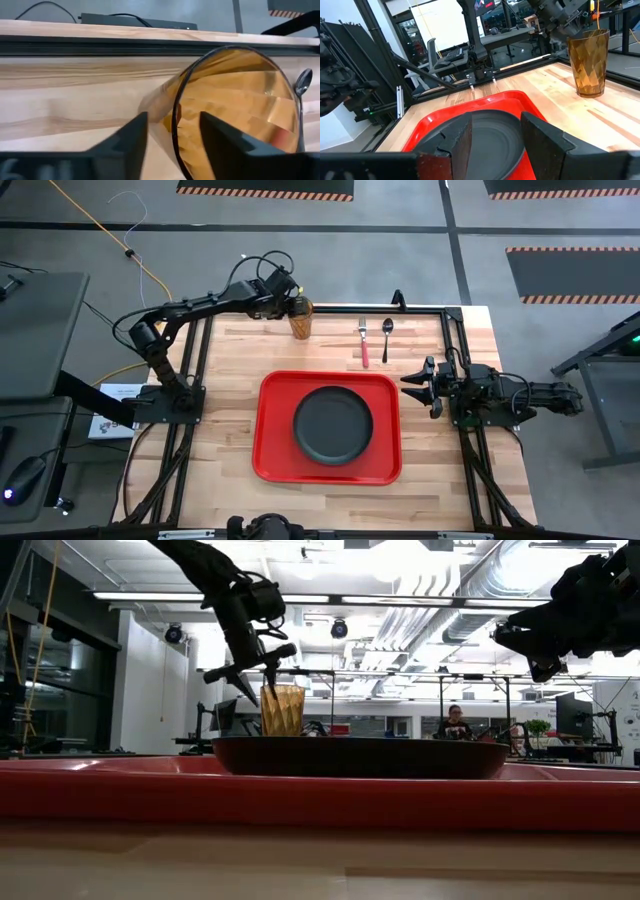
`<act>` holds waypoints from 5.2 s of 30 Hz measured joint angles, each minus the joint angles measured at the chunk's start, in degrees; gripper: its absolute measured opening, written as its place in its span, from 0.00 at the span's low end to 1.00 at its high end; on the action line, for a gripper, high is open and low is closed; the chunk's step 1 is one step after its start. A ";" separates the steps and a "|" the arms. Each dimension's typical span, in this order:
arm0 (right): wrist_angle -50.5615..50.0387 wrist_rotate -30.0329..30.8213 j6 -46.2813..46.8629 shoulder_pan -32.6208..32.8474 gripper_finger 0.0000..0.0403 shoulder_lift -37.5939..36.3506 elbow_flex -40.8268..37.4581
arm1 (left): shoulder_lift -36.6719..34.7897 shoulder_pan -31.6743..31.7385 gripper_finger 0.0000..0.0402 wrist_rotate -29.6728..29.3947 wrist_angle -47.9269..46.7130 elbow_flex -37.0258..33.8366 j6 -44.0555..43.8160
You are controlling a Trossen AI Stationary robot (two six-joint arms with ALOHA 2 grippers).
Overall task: Pick and place plate/cup/fork/spoon on tray
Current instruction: Put the orange cup on the top left side of the the black plate on the red tray, then put the pink fork on the right side of the the black plate on the red tray
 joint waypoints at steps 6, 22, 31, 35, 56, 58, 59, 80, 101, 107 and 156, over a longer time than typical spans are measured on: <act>0.00 0.00 -0.03 0.00 0.40 0.01 0.00 | 0.00 -0.02 0.06 -0.15 -0.25 -0.01 -0.10; 0.00 0.00 -0.06 0.00 0.40 0.01 0.00 | -15.67 0.32 0.01 3.17 -8.06 2.15 18.67; 0.00 0.00 -0.08 0.00 0.40 0.02 0.00 | -21.71 -7.30 0.01 4.61 -26.05 11.11 28.14; 0.00 0.00 -0.08 0.00 0.40 0.02 0.00 | -23.22 -14.51 0.00 4.48 -33.21 11.17 31.36; 0.00 0.00 -0.01 0.00 0.40 0.00 0.00 | -22.51 -38.49 0.00 -1.14 -22.57 -7.72 33.63; 0.00 0.00 -0.06 0.00 0.40 0.00 0.00 | -22.53 -38.49 0.00 -2.34 -21.23 -9.66 34.43; 0.00 0.00 0.01 0.00 0.40 0.00 0.00 | -22.53 -38.39 0.00 -3.11 -19.25 -10.48 35.07; 0.00 0.00 -0.08 0.00 0.40 0.00 0.00 | -22.01 -30.08 0.03 -1.96 -16.70 -15.10 42.50; 0.00 0.00 -0.04 0.00 0.40 0.00 0.00 | -22.01 -29.96 0.34 1.79 -13.70 -15.06 43.19; 0.00 0.00 -0.08 0.00 0.40 0.00 0.00 | -22.01 -29.51 0.48 1.81 -13.73 -15.06 43.27; 0.00 0.00 -0.08 0.00 0.40 0.00 0.00 | -62.63 -28.96 0.62 0.76 46.08 -32.85 39.56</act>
